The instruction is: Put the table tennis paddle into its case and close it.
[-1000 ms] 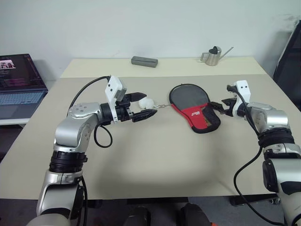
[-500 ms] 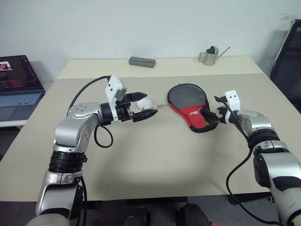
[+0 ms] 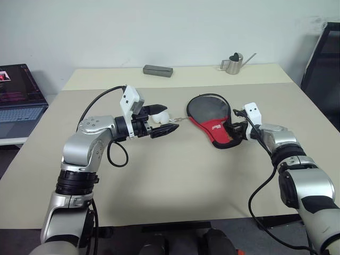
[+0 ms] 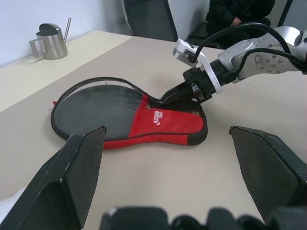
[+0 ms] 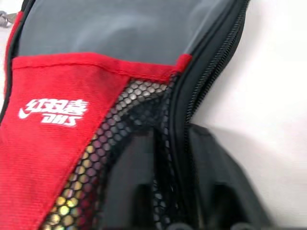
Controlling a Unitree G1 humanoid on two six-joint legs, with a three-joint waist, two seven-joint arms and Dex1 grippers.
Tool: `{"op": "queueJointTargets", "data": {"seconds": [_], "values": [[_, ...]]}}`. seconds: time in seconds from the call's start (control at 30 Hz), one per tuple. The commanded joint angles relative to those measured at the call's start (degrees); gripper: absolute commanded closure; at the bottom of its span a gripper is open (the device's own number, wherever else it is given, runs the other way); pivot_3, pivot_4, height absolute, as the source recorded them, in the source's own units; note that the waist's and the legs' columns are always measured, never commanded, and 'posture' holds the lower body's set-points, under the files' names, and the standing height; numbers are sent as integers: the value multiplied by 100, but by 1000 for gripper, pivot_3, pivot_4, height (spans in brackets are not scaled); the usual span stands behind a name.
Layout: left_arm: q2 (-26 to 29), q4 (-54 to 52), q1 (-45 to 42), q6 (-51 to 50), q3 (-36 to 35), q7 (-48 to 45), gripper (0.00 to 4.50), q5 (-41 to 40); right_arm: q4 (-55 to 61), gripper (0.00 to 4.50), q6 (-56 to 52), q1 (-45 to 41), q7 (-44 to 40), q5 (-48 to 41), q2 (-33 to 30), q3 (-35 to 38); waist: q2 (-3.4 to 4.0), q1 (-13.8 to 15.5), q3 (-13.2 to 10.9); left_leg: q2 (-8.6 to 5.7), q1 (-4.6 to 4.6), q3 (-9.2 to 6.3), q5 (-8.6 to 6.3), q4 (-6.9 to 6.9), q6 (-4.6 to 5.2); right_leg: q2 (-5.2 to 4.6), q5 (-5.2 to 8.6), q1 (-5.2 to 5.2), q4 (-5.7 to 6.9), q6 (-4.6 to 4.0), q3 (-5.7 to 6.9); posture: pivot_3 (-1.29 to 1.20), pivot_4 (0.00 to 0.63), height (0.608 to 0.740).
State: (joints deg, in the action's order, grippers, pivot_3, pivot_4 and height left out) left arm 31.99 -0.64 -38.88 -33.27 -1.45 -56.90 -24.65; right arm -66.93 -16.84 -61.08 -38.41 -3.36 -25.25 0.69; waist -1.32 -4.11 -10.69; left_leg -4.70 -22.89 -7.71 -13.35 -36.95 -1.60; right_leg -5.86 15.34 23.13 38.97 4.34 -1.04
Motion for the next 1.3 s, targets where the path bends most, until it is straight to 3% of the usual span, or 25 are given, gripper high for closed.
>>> {"op": "queueJointTargets", "data": {"seconds": [0.03,0.3,0.43,0.77,0.93,1.3], "values": [[152,-190,-21,103,-44,-34,0,-28,-181,4458,-364,8,253,28,6,120,0,1,0,6,1,0,0,0,0,7,-4,0,-1,-5,0,0,150,740],[615,-308,485,-14,-114,-343,0,-145,356,4458,-1630,23,884,-471,28,784,1,45,1,32,5,-2,2,1,-4,37,-16,0,-1,-24,0,0,150,740],[909,-567,880,-78,-118,-667,0,-319,1701,4458,-2882,379,1526,-876,288,1194,1,85,1,36,4,-4,2,2,-4,38,-17,3,-1,-26,0,0,150,740],[1309,-1303,1476,-466,-197,-1237,0,-1035,6176,4458,-5637,2247,2858,-1477,1236,1667,5,109,3,43,0,-5,1,17,-2,45,-13,11,-8,-31,-1,0,150,740],[1528,-1628,1766,-497,-104,-1475,0,-1163,7203,4458,-6252,2857,2991,-1551,1310,1716,7,124,5,45,2,-5,0,23,-1,48,-11,11,-12,-34,1,0,150,740],[1815,-1949,2002,-486,146,-1918,0,-1287,8459,4458,-7293,3695,2608,-1933,744,1786,7,278,7,44,-2,-7,-1,27,0,48,-8,2,-28,-35,16,0,150,740]]}}
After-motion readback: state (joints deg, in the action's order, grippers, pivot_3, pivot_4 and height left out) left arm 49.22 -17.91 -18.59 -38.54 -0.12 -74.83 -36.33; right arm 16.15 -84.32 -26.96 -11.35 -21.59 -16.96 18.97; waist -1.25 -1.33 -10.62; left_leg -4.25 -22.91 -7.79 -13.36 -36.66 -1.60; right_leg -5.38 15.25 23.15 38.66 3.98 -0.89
